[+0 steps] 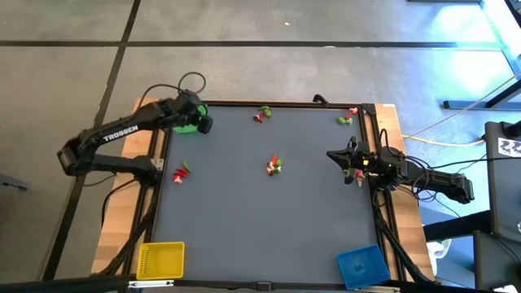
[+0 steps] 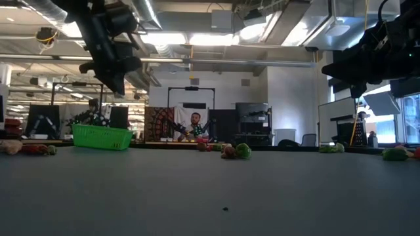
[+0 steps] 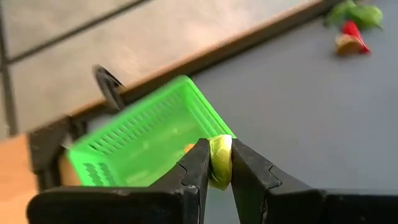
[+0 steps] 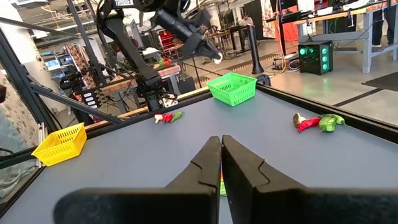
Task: Sort produce into baskets
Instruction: Put the green mushroom into the green bin
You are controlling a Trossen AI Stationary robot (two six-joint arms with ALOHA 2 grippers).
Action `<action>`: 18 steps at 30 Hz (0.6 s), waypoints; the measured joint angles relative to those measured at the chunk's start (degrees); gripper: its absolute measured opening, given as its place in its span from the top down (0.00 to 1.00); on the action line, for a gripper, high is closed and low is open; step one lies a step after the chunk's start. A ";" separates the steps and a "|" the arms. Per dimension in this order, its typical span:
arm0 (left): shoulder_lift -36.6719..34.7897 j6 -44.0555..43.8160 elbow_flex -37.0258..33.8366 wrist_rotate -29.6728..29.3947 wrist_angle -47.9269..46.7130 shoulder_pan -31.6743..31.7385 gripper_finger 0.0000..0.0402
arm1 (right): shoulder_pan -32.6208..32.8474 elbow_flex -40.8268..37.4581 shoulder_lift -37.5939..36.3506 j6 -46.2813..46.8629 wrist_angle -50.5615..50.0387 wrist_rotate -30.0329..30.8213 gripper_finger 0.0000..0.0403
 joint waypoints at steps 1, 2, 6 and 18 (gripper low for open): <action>0.07 0.86 -0.02 -0.52 0.53 0.86 0.87 | 0.01 0.00 0.01 0.00 0.00 0.00 0.96; 0.10 1.43 -0.10 -0.96 1.23 1.70 0.87 | 0.00 0.00 0.02 0.00 -0.01 0.00 0.96; 0.11 2.54 -2.50 -1.30 6.26 4.68 0.87 | 0.00 0.00 0.00 0.00 0.00 0.02 0.96; 0.15 0.29 -10.66 -1.14 11.20 8.30 0.87 | 0.00 0.00 0.00 0.00 -0.02 0.03 0.96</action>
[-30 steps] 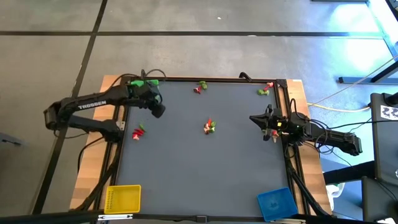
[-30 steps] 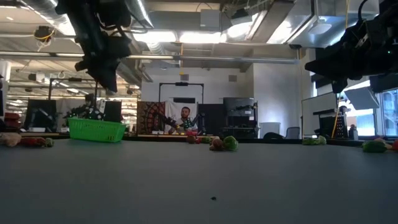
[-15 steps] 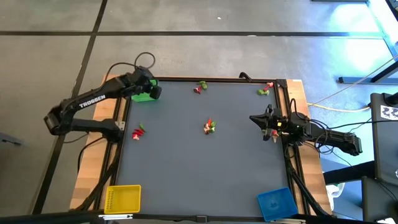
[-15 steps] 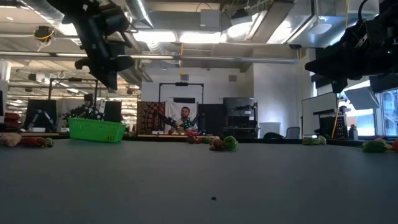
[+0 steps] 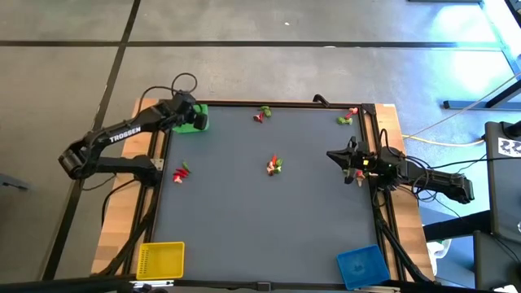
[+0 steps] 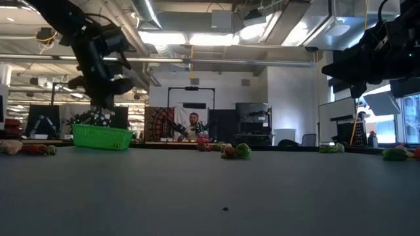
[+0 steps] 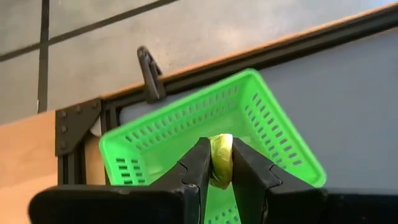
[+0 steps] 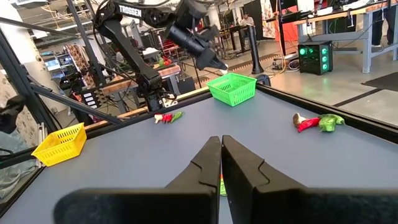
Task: Sort produce into baskets
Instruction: Put the green mushroom into the green bin, then put the red mushroom into the green bin
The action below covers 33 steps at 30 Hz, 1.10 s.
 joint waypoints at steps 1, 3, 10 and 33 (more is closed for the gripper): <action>0.00 0.01 -0.47 0.02 0.17 0.00 0.87 | 0.02 0.00 0.00 0.00 0.00 -0.01 0.96; 0.00 0.24 -1.39 0.15 1.46 -0.02 0.86 | 0.02 0.00 0.00 0.00 0.00 0.01 0.96; 0.00 0.82 -1.98 0.15 3.09 -0.02 0.69 | 0.00 0.00 0.00 0.00 0.00 0.01 0.96; -0.02 -4.56 11.72 14.78 -21.88 -15.17 0.54 | 0.02 0.00 0.00 0.00 0.03 0.01 0.96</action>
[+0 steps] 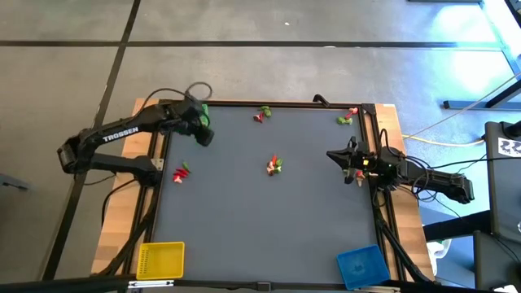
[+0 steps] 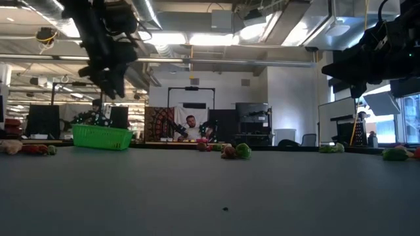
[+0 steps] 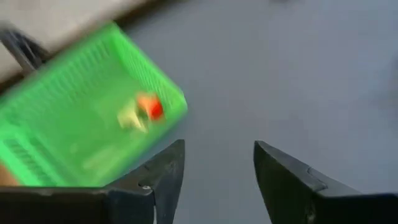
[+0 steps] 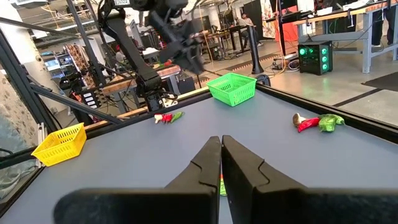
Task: Sort produce into baskets
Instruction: Put the red mushroom into the green bin
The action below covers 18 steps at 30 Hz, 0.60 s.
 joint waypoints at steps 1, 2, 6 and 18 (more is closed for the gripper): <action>0.00 -1.91 0.05 0.56 -2.21 -1.46 0.54 | -0.02 0.00 0.00 0.00 0.04 0.02 0.96; 0.00 -3.99 0.05 1.28 -4.59 -2.90 0.54 | 0.00 0.00 0.00 0.00 0.08 0.02 0.96; 0.00 -12.43 0.03 2.33 -14.24 -8.54 0.54 | -0.01 0.00 0.00 0.00 0.52 0.22 0.96; 3.39 -31.38 -0.56 2.60 -25.02 -21.79 0.54 | -0.02 0.00 0.00 0.02 0.72 0.20 0.96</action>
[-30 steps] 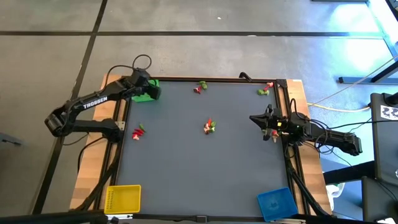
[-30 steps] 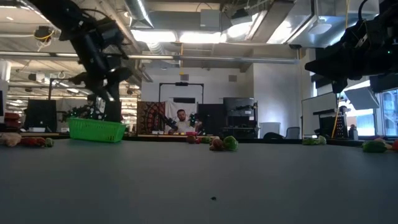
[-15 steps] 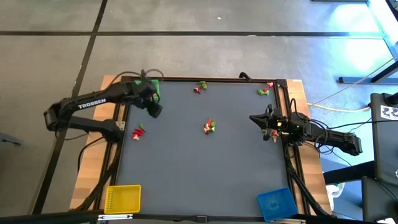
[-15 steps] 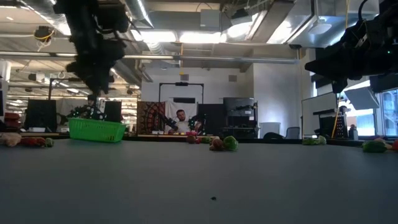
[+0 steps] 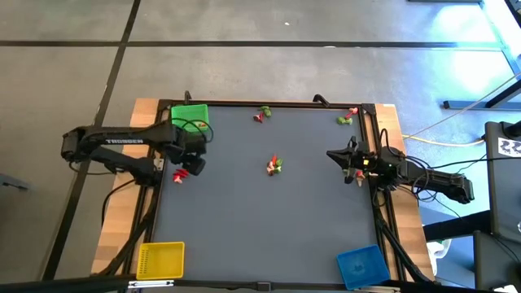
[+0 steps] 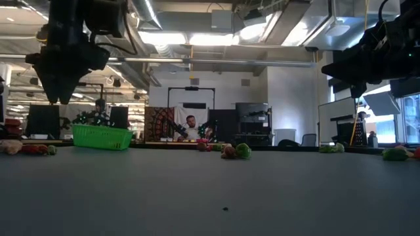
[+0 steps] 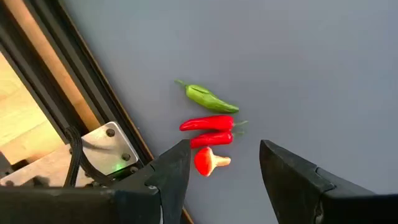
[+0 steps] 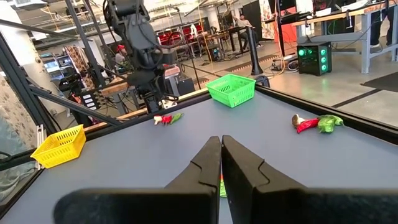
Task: Sort produce into baskets
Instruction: Put the red mushroom into the green bin
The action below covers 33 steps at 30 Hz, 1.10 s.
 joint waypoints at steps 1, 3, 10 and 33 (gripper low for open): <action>0.66 -0.07 0.00 -0.02 -0.13 -0.78 0.54 | 0.01 0.00 0.00 0.00 -0.01 -0.02 0.96; 2.20 -0.23 0.00 0.00 -0.41 -1.97 0.54 | 0.01 0.00 0.00 0.00 0.02 -0.02 0.96; 7.81 3.00 0.00 1.20 -0.38 -5.29 0.54 | 0.00 0.00 0.00 0.00 0.09 -0.05 0.96; 22.16 -0.73 -0.02 3.35 -4.33 -11.08 0.54 | 0.00 0.00 0.00 0.00 0.04 -0.20 0.96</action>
